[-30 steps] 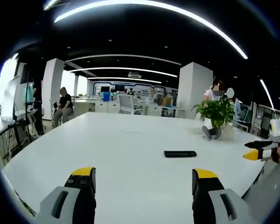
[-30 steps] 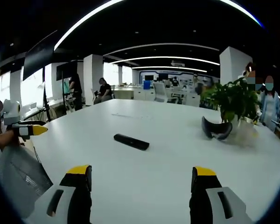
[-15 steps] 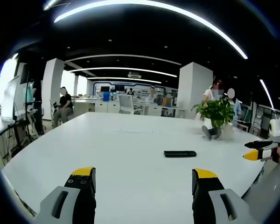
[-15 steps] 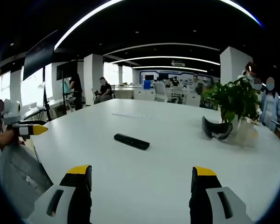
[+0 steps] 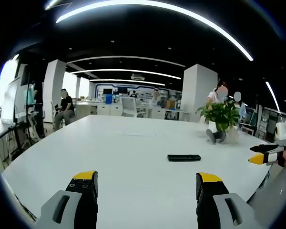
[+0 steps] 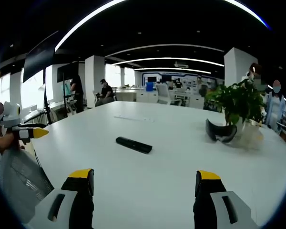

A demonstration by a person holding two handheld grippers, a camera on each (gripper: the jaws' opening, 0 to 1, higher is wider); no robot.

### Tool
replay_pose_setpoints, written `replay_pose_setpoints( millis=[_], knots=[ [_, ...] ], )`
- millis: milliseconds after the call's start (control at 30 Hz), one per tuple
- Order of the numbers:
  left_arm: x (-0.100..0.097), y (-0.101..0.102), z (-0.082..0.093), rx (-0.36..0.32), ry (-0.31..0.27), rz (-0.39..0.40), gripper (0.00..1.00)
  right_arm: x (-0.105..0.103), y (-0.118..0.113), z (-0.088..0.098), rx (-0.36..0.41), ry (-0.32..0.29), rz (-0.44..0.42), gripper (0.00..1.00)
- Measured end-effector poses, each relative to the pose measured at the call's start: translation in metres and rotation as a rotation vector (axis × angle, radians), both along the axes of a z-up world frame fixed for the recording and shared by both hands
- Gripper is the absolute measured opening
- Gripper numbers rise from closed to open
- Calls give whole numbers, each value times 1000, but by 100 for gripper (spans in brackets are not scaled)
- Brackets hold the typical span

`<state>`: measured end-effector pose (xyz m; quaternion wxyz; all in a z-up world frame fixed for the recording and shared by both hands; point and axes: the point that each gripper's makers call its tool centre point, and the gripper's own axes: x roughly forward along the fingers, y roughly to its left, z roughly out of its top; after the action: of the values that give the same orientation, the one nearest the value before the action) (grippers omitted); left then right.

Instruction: Press the specified remote control buttons in sequence, fully releasing each button before pressing the next.

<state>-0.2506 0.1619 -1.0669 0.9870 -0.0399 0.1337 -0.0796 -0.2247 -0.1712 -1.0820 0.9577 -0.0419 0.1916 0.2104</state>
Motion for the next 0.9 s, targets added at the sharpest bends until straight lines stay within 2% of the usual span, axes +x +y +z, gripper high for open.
replay_pose_setpoints(
  millis=[433,567,600,667,733,767,800,833,867,900],
  knots=[
    [0,-1,2,-6,-9,-2,89,1,-1,2,6,-5,-15,87],
    [1,-3,4,-5,-16,-13,90,1,-3,8,13,-25,-33,88],
    [1,-4,7,-6,-31,-18,92,2,-4,9,11,-30,-37,87],
    [3,-6,20,12,-103,-25,92,2,-8,9,4,-33,-55,87],
    [2,-7,17,8,-85,-26,92,2,-11,9,9,-27,-73,86],
    [2,-7,14,5,-66,-28,92,2,-12,8,12,-25,-79,86],
    [0,-7,8,9,-20,-30,92,2,-13,8,16,-20,-82,86],
    [0,-8,6,12,-9,-38,91,2,-13,7,17,-19,-81,86],
    [-4,-16,3,22,20,-90,91,2,-12,6,13,-14,-77,85],
    [-4,-20,3,47,19,-124,89,2,-11,5,3,-8,-69,85]
  ],
)
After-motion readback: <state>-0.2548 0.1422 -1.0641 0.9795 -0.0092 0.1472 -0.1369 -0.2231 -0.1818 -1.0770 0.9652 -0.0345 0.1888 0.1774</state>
